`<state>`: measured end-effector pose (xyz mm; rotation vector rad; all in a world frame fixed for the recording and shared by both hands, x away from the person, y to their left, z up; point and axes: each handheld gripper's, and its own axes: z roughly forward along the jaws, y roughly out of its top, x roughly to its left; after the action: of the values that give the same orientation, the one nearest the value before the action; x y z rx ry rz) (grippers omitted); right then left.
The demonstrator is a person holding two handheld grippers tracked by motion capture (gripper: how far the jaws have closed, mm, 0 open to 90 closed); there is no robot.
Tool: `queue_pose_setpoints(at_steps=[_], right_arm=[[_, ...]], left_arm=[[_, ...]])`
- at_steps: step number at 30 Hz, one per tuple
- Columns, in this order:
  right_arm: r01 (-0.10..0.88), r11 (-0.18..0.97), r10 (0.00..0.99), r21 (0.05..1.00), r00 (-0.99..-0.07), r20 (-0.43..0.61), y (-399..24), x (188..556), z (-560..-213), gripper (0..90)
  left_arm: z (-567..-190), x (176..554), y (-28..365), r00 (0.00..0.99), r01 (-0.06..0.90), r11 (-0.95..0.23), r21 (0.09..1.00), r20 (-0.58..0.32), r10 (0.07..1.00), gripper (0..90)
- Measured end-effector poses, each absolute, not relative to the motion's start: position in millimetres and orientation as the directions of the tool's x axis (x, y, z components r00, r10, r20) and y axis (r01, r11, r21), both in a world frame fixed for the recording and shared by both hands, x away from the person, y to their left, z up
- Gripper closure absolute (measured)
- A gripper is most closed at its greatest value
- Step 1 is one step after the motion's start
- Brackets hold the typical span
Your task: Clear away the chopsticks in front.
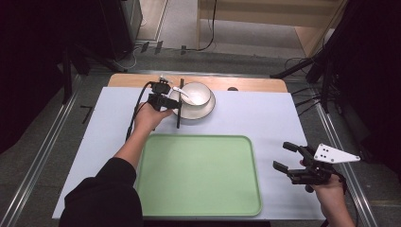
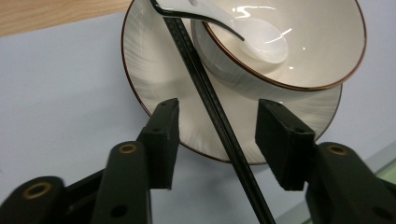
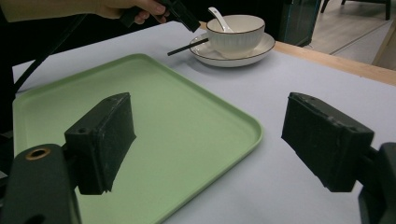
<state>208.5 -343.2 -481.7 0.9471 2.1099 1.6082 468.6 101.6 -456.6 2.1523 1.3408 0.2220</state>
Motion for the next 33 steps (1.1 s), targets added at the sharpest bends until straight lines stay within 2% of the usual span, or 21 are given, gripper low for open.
queue_pose_setpoints(at_steps=[5,13,21,25,33], right_arm=[[0.306,0.143,0.673,0.941,-0.728,0.134,-345.3,209.4,-482.8,17.4],[0.308,0.139,0.672,0.941,-0.728,0.139,-345.8,210.0,-482.9,17.3],[0.3,0.139,0.669,0.944,-0.731,0.134,-345.9,210.0,-482.4,17.4],[0.298,0.142,0.668,0.944,-0.733,0.131,-345.5,210.0,-482.3,17.3],[0.3,0.139,0.667,0.944,-0.732,0.134,-345.8,209.6,-482.1,17.3]], left_arm=[[-464.1,473.0,98.1,0.471,0.775,-0.324,0.542,-0.153,0.869,60.2],[-469.6,478.4,98.3,0.432,0.799,-0.265,0.539,-0.209,0.877,65.3],[-475.9,481.3,98.2,0.425,0.811,-0.282,0.513,-0.186,0.886,69.9],[-479.3,483.3,96.8,0.408,0.819,-0.266,0.509,-0.189,0.893,76.9],[-482.7,488.0,95.1,0.316,0.842,-0.17,0.512,-0.212,0.925,84.0]])
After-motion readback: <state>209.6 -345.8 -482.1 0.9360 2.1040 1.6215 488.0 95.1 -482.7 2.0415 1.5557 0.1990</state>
